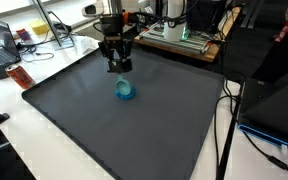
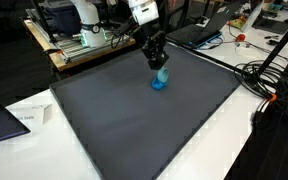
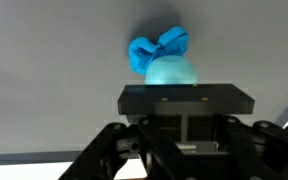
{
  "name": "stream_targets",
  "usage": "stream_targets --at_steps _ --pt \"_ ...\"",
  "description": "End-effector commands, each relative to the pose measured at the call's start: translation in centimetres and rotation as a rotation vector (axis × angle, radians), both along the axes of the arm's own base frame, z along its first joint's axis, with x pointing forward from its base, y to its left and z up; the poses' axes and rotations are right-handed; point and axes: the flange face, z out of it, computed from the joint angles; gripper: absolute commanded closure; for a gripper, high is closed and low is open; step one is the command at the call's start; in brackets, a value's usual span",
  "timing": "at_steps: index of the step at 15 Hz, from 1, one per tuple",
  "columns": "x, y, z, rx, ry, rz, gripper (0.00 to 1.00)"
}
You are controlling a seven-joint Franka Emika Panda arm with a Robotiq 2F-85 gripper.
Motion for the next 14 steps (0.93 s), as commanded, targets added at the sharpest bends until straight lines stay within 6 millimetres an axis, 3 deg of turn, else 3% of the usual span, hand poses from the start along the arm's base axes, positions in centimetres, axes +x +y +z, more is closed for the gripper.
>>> stream_targets --at_steps 1,5,14 --pt "0.1 -1.8 -1.9 0.0 0.035 -0.015 0.78" --pt "-0.2 -3.0 -3.3 0.004 0.076 -0.026 0.78" --pt "0.2 -3.2 -5.3 0.019 0.149 -0.004 0.78"
